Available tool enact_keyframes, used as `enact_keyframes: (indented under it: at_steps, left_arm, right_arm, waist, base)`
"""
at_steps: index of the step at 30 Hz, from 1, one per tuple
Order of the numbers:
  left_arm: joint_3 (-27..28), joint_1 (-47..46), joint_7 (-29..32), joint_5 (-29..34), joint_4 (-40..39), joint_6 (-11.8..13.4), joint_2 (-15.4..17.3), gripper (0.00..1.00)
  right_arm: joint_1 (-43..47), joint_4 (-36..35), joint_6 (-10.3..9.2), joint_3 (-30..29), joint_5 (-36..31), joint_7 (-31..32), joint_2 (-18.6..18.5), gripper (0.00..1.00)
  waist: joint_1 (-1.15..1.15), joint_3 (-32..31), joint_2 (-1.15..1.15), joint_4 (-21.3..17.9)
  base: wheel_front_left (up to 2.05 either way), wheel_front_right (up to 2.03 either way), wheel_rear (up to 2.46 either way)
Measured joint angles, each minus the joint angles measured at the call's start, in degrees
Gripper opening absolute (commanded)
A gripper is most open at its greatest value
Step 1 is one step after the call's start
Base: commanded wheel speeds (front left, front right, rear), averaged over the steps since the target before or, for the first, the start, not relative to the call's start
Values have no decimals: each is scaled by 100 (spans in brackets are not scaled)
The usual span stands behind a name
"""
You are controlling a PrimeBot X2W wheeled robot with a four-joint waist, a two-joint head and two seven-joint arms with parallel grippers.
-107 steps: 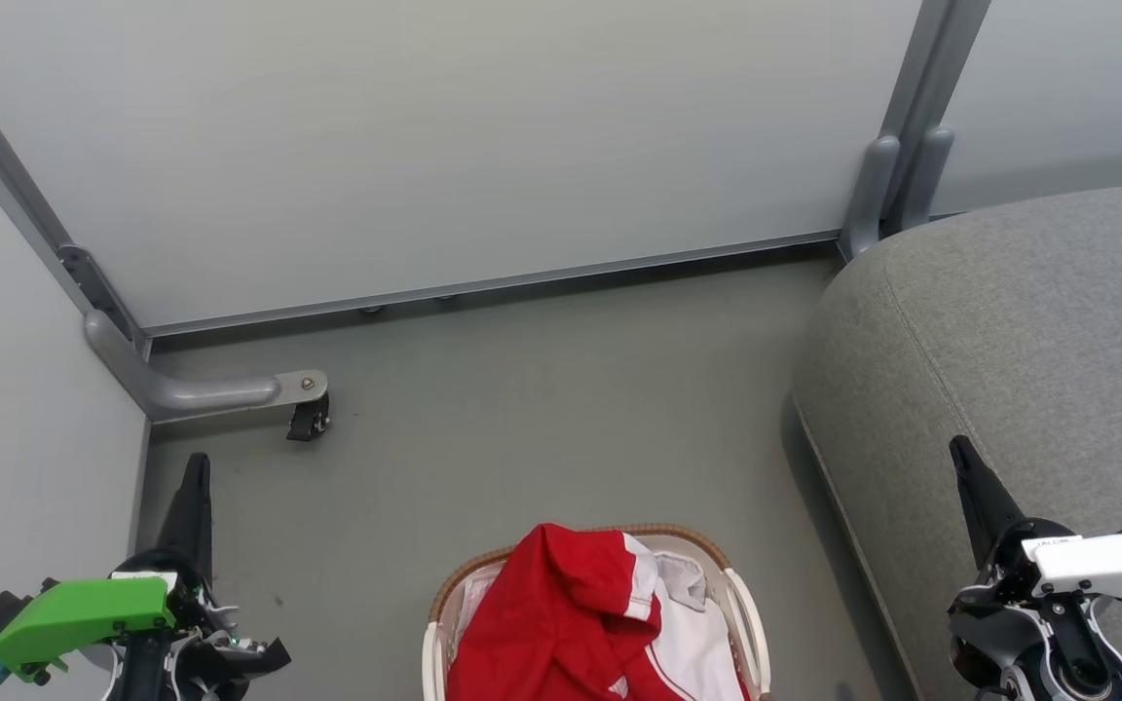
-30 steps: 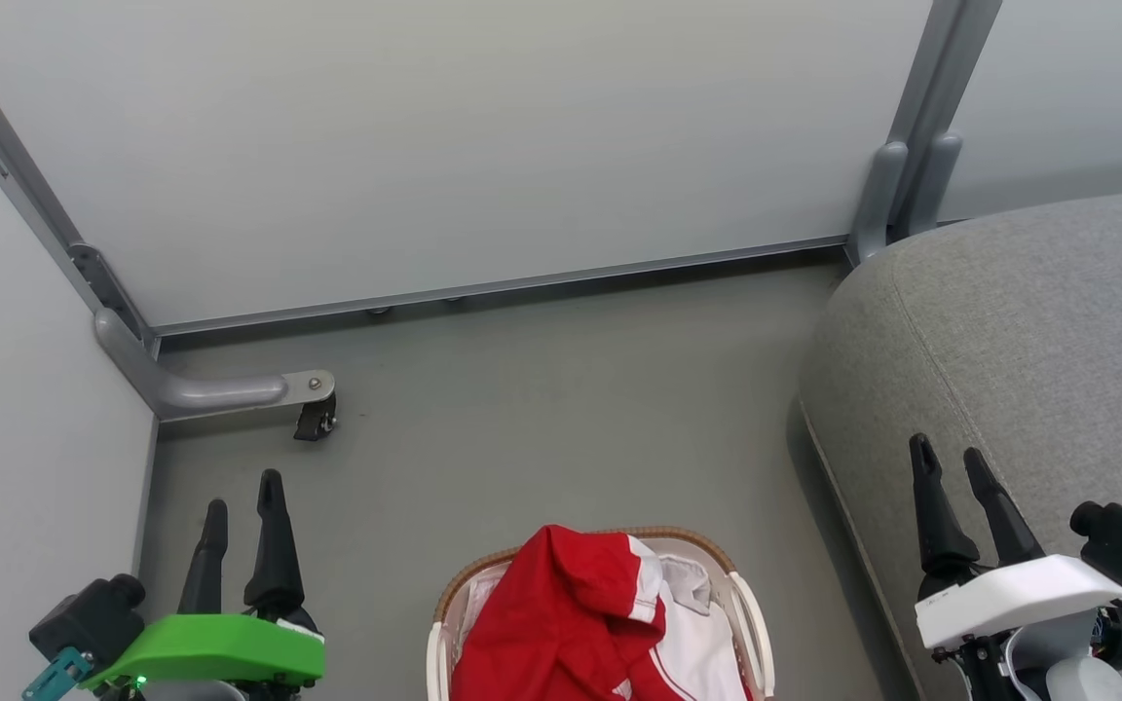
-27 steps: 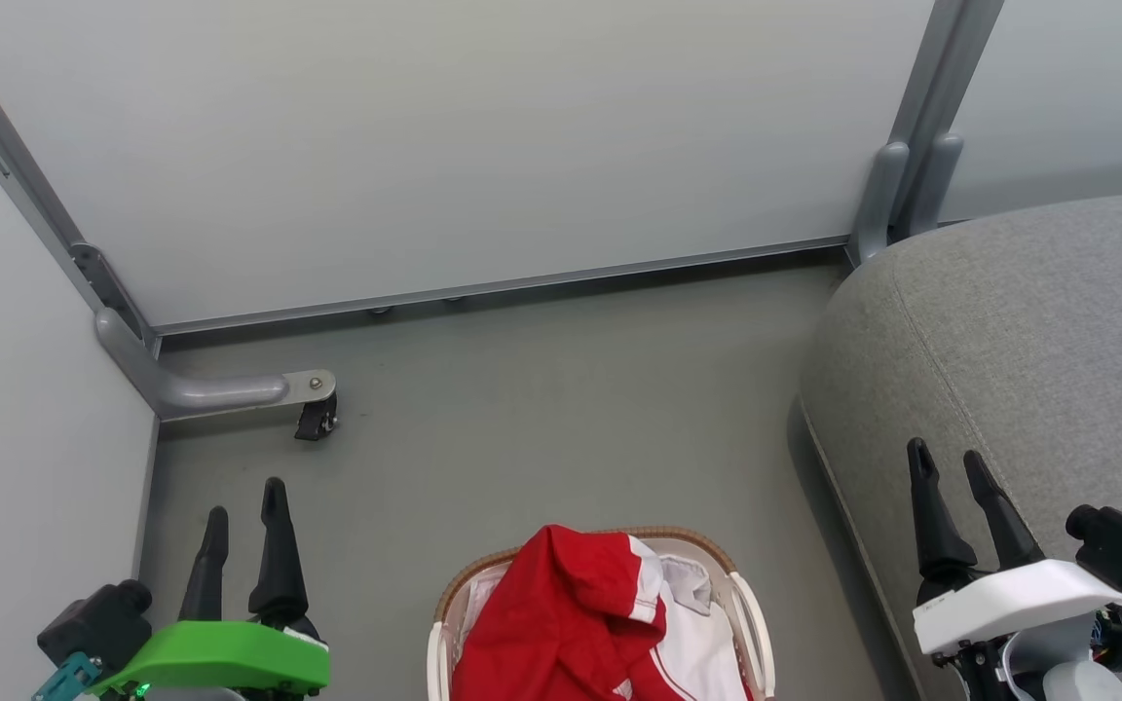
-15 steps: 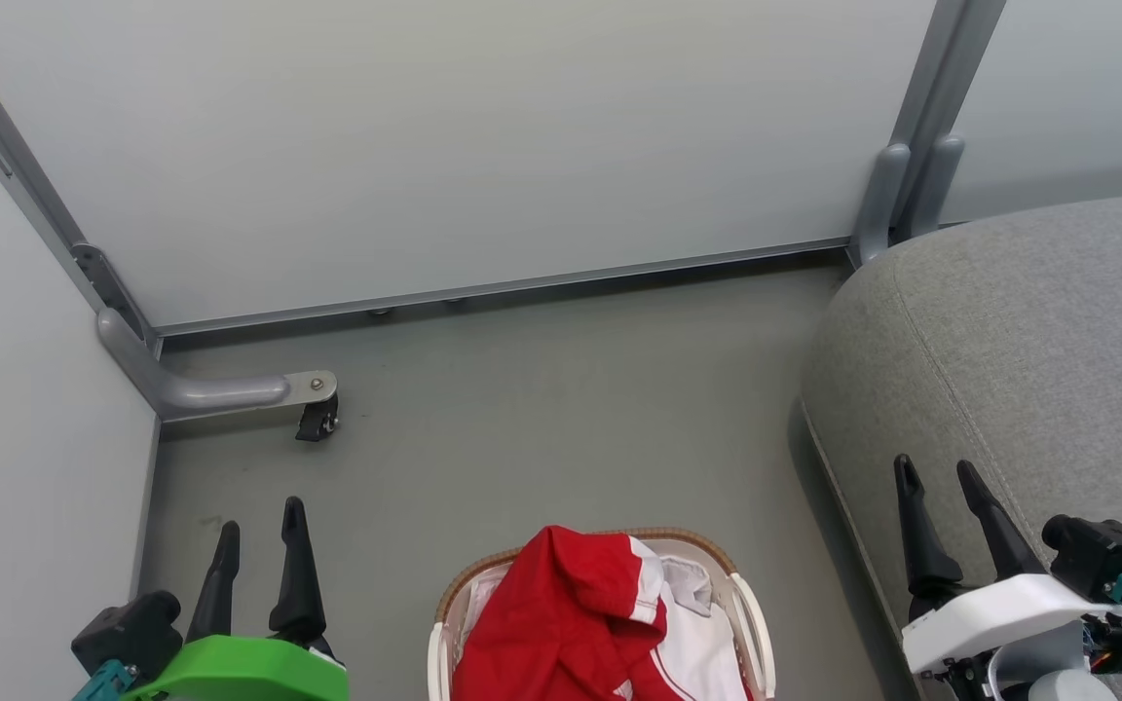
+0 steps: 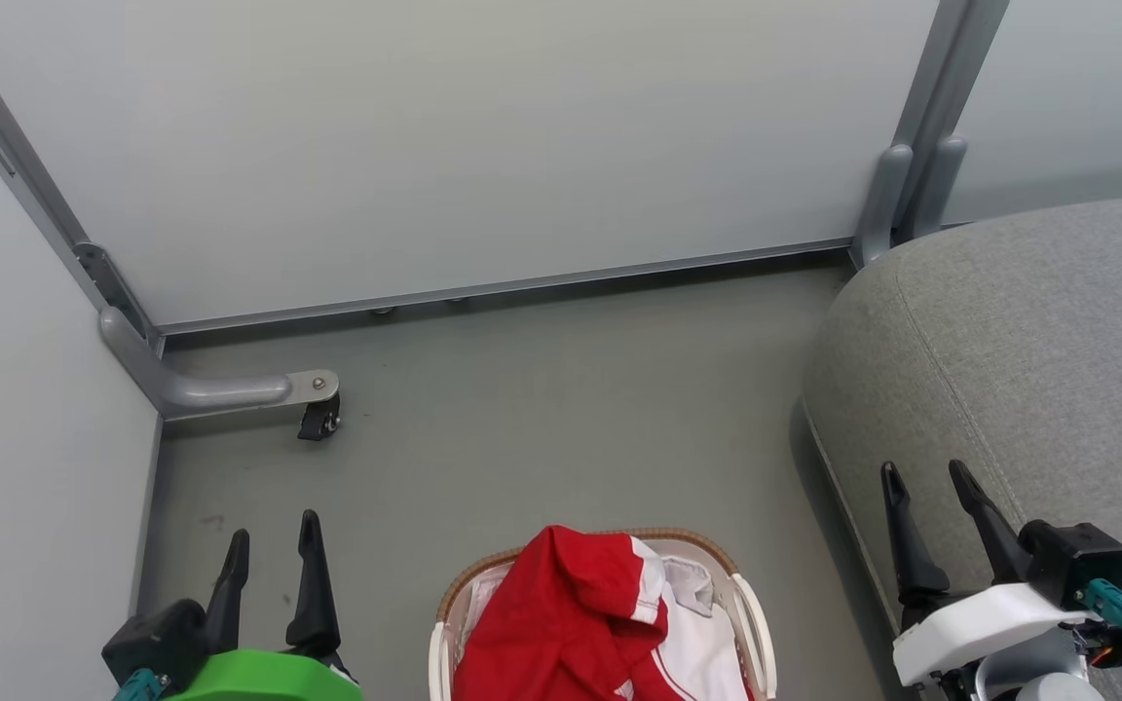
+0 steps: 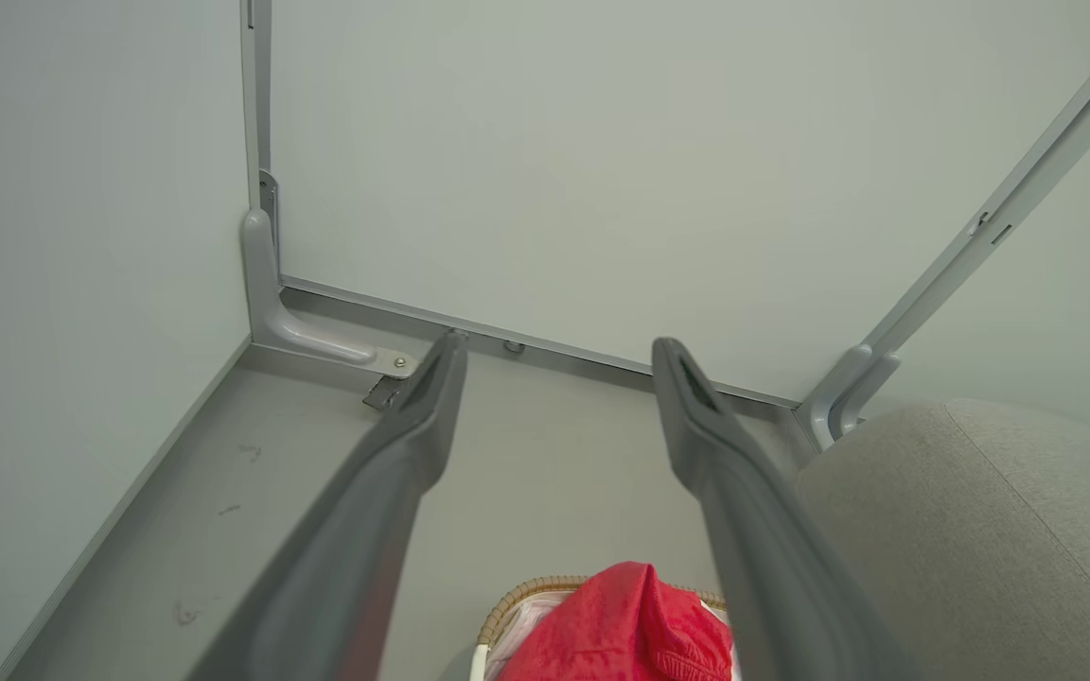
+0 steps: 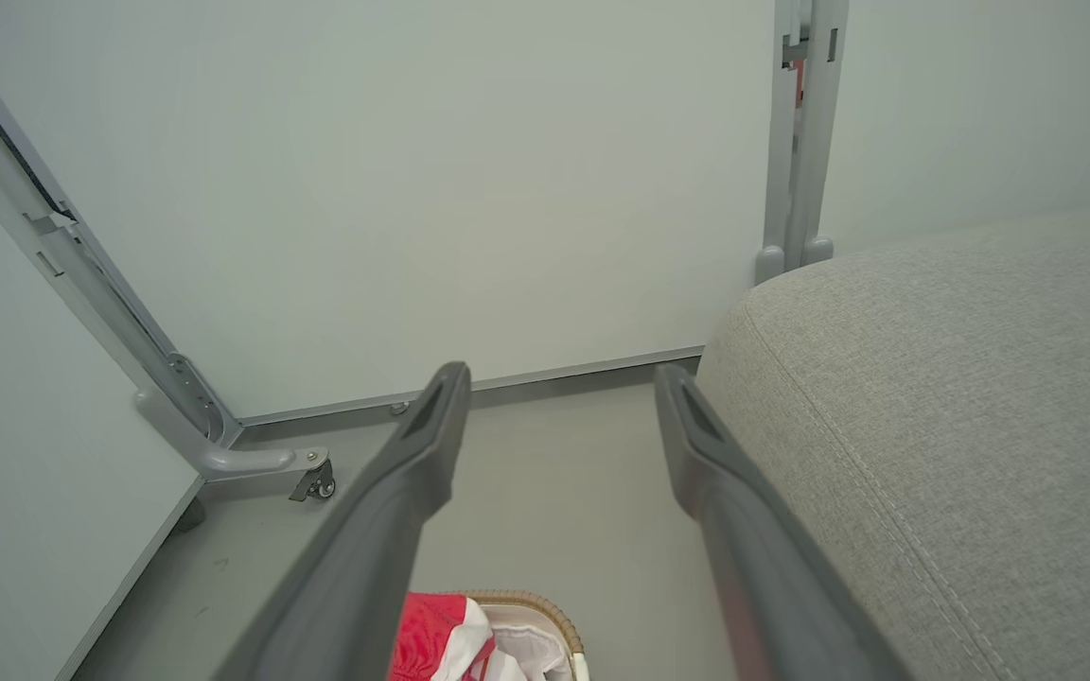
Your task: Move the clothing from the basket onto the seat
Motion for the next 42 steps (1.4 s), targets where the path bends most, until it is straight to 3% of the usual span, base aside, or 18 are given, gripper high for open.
enact_keyframes:
  at_steps: [32, 42]
  left_arm:
    - [-157, 117, -336, 949, 166, 76, 13, 100]
    - [-159, 118, -345, 945, 212, 75, 14, 100]
  right_arm:
    - [70, -31, 1, 97, -1317, -352, -18, 100]
    - [70, -26, 1, 90, -1290, -353, -19, 100]
  waist:
    - [0, -11, 0, 4]
    - [0, -8, 0, 9]
  base:
    - [0, 0, 0]
    - [0, 0, 0]
